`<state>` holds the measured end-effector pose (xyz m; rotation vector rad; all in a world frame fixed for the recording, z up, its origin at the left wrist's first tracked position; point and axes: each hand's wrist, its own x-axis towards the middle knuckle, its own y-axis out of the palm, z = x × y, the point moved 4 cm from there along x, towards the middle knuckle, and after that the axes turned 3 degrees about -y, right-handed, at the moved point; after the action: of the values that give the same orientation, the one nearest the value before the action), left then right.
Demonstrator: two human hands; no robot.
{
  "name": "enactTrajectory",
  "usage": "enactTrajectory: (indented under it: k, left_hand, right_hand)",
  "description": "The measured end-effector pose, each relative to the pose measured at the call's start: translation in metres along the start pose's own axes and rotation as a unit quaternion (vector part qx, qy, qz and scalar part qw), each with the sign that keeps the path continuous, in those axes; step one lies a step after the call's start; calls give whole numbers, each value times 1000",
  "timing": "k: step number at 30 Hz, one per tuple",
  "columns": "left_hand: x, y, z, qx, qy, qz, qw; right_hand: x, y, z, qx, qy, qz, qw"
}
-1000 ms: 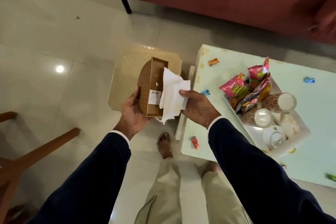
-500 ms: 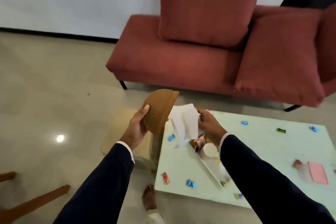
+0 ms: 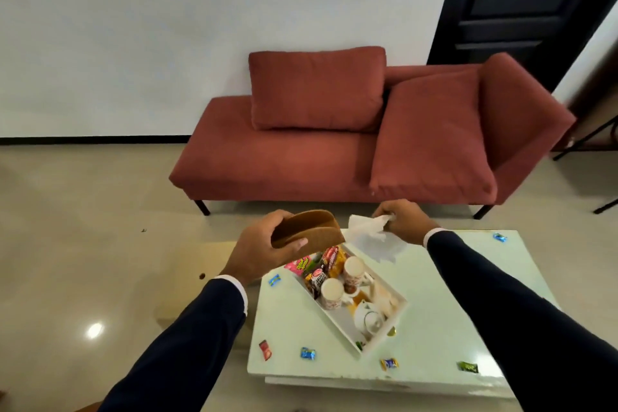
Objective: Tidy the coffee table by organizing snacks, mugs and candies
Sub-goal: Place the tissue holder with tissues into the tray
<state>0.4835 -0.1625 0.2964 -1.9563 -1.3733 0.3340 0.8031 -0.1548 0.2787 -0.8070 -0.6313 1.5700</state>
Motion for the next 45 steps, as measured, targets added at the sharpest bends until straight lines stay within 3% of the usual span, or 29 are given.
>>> enactTrajectory:
  k: [4, 9, 10, 12, 13, 19, 25, 31, 37, 45]
  left_hand:
    - [5, 21, 1, -3, -5, 61, 998]
    - [14, 44, 4, -12, -26, 182, 983]
    - [16, 47, 3, -13, -23, 195, 980]
    - [20, 50, -1, -12, -7, 204, 979]
    - [23, 50, -5, -13, 0, 206, 979]
    - [37, 50, -19, -43, 19, 218, 975]
    - [51, 51, -39, -90, -10, 226, 970]
    - [68, 47, -94, -167, 28, 162, 972]
    - [84, 54, -119, -190, 35, 139, 971]
    - [103, 51, -147, -182, 32, 71, 980]
  right_hand:
    - [-14, -40, 23, 199, -45, -17, 979]
    - [-26, -69, 27, 477, -22, 60, 877]
    - [-28, -68, 22, 446, -3, 38, 894]
    - [-30, -65, 11, 242, 46, -28, 969]
    - [-32, -60, 5, 172, 65, -37, 982]
    - [-36, -58, 4, 293, 81, -56, 951]
    - [-40, -107, 61, 215, -59, 5, 975]
    - [-49, -138, 102, 195, -158, 108, 962]
    - [-42, -165, 93, 6, -181, 55, 982]
    - [-47, -196, 115, -147, -314, -10, 938]
